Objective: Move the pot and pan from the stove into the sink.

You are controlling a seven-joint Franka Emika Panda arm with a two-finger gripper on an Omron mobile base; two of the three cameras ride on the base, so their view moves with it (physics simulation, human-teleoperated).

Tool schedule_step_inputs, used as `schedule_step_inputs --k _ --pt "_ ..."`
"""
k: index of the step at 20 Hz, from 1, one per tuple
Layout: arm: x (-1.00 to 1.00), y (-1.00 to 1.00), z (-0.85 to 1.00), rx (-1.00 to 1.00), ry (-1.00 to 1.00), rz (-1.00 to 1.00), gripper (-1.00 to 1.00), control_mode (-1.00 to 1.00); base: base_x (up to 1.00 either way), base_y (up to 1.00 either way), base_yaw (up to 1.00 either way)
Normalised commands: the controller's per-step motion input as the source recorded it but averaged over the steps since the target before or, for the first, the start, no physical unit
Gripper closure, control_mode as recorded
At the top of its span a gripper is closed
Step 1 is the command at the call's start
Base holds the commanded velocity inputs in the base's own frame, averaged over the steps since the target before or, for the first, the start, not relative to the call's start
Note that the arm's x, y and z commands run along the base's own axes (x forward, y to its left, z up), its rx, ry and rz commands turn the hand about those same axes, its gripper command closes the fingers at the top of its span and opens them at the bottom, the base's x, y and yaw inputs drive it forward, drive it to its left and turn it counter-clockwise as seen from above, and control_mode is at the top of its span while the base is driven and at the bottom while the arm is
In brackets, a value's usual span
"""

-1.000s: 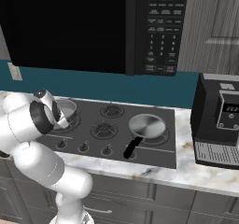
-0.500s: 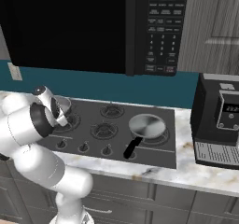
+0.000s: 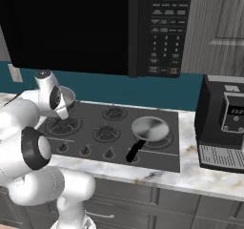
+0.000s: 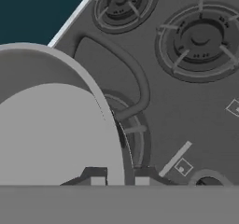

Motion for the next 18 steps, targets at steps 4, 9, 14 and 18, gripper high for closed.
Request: schedule_step_inputs --k 4,9,14,18 --pt "-0.46 -0.47 0.85 0.03 0.08 -0.09 1.0 -1.0 0.0 0.0 0.0" --pt "-0.91 -0.52 0.46 -0.01 0.01 -0.01 1.0 -1.0 0.0 0.0 0.0" --pt "-1.0 -0.45 0.28 -0.05 -0.01 0.02 1.0 -1.0 0.0 0.0 0.0" --pt "-1.0 -0.23 -0.27 -0.01 -0.08 0.11 1.0 -1.0 0.0 0.0 0.0"
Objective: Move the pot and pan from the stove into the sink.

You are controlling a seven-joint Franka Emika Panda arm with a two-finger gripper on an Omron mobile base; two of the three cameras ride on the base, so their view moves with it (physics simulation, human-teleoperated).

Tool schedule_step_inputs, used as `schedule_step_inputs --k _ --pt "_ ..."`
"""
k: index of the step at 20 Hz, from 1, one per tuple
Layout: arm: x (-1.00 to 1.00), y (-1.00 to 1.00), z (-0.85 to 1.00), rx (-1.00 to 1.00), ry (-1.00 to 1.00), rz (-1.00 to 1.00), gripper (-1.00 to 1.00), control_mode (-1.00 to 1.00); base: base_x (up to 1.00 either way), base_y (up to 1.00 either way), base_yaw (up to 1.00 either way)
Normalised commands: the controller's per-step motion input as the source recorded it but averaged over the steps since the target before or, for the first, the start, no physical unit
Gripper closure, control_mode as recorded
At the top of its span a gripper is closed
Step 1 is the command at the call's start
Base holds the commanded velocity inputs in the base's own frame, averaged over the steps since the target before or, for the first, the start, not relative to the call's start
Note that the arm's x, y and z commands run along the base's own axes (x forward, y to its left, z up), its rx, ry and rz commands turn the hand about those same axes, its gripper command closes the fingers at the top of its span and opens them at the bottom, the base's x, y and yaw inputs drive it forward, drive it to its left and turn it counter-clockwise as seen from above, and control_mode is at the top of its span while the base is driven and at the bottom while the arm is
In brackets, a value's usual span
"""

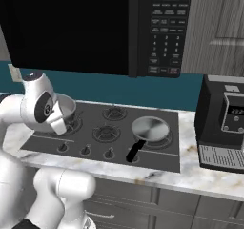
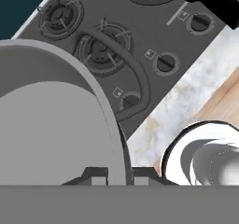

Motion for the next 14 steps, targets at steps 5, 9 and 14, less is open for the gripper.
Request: schedule_step_inputs --k 5,9,14 --pt "-0.96 -0.17 -0.82 -0.03 -0.04 0.14 1.0 -1.0 0.0 0.0 0.0" --pt "-0.98 -0.15 -0.65 -0.02 -0.05 0.13 1.0 -1.0 0.0 0.0 0.0" --pt "-0.92 -0.08 0.31 0.02 -0.11 0.09 1.0 -1.0 0.0 0.0 0.0"
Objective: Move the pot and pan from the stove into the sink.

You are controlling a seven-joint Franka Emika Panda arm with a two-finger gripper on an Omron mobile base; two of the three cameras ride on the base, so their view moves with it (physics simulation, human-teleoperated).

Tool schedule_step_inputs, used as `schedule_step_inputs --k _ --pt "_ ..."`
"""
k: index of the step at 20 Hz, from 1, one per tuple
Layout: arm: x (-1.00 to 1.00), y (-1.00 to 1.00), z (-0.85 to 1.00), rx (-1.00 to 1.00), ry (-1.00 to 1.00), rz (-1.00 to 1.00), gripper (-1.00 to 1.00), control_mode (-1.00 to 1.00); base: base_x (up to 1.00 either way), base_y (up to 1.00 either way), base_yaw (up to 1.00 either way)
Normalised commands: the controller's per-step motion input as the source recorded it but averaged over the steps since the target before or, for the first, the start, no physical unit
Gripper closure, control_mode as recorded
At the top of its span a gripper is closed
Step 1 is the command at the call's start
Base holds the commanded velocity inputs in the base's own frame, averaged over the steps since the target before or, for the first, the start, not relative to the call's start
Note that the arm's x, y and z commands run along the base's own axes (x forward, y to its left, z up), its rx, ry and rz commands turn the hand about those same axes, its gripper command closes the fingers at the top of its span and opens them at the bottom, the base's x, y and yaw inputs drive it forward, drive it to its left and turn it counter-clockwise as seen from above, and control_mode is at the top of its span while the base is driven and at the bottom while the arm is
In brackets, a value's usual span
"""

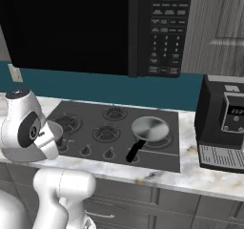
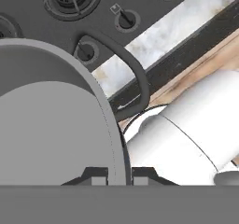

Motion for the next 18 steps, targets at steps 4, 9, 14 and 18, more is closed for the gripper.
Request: schedule_step_inputs --k 4,9,14,18 --pt "-0.74 -0.05 0.94 0.1 -0.07 0.04 1.0 -1.0 0.0 0.0 0.0" --pt "-0.87 -0.27 0.8 0.15 -0.17 0.04 1.0 -1.0 0.0 0.0 0.0" --pt "-0.85 -0.27 0.64 0.14 -0.19 0.05 1.0 -1.0 0.0 0.0 0.0" --pt "-0.68 -0.16 0.45 0.09 -0.14 0.04 1.0 -1.0 0.0 0.0 0.0"
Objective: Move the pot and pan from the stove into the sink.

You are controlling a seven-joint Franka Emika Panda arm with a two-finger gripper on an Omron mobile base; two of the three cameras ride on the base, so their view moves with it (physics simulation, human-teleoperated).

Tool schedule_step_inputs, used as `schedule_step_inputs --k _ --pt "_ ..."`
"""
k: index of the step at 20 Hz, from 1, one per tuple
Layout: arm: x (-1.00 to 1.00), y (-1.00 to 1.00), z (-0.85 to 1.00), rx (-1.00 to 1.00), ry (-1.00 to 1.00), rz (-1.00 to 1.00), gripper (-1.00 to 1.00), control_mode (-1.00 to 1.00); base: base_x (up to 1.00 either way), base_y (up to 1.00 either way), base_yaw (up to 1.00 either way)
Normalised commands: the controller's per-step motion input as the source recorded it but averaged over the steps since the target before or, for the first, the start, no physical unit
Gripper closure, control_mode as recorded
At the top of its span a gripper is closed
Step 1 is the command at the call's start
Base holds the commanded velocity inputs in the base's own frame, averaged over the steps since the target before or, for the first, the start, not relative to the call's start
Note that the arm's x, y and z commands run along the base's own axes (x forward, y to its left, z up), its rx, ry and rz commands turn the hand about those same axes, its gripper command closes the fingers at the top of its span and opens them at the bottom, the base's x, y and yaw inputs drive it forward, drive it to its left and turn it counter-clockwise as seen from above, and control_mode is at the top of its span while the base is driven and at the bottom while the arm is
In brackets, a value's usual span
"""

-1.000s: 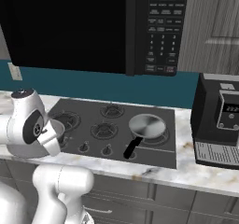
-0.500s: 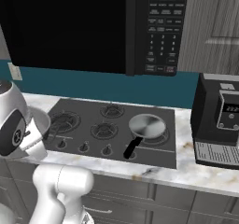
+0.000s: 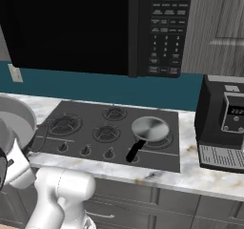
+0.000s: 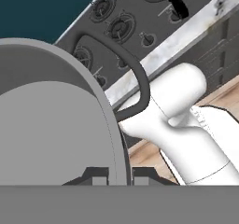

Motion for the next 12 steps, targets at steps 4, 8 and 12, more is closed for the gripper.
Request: schedule_step_inputs --k 4,8,12 --pt "0.0 0.0 0.0 0.0 0.0 0.0 1.0 -1.0 0.0 0.0 0.0" --pt "0.0 0.0 0.0 0.0 0.0 0.0 1.0 -1.0 0.0 0.0 0.0" --pt "-0.03 0.0 0.0 0.0 0.0 0.0 1.0 1.0 -0.08 -0.01 0.0"
